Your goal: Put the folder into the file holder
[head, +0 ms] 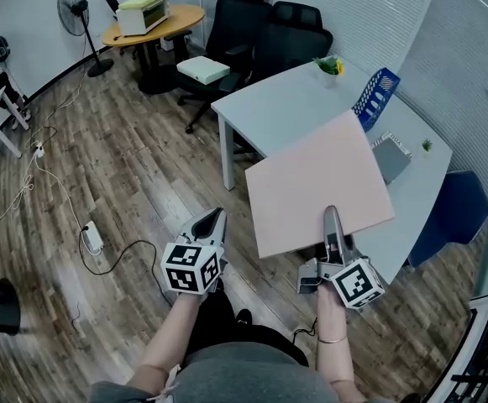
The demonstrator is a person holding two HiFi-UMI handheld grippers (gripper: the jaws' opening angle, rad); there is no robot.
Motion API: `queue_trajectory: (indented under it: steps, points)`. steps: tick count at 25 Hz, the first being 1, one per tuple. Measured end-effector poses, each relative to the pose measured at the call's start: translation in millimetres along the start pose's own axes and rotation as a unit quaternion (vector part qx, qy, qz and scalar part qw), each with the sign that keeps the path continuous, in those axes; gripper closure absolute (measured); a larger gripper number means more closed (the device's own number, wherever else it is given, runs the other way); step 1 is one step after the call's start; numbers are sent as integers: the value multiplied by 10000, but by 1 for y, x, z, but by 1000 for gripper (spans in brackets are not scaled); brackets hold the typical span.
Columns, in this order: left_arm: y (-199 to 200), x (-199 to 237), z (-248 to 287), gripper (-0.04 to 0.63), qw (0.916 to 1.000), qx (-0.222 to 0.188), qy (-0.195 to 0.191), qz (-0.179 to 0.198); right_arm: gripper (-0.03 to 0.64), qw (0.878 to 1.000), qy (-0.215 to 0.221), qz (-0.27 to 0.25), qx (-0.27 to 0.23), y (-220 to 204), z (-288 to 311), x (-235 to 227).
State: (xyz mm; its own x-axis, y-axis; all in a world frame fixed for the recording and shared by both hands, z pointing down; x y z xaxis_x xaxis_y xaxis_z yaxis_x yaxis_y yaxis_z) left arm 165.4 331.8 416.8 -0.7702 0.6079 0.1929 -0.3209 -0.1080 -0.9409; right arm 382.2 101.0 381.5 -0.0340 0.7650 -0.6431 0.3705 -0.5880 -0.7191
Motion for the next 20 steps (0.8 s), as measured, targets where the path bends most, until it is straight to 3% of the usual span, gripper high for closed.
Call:
queue_trajectory:
  steps: [7,20]
  points:
    - [15,14,54,568,9998,10,-182,47,457,9999,21,40,-137,-1,44,-15]
    - [83,85,215,568,9953,109,-924,277,457,9953,-515,-306,-762,0,180,-39]
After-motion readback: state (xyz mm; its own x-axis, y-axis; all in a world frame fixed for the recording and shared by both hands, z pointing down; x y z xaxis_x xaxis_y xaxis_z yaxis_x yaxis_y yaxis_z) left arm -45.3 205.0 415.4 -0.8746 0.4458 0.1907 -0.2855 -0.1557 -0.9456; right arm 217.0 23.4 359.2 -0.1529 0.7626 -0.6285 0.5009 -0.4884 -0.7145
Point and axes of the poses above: the fingertips, and each gripper's own axes: z forward along the fingers, x to its left, y out of its top, the point moved 10 cm from there along -z, backward along the fingers, and after that the axes turned 11 degrees about y, right-handed, at the moved point
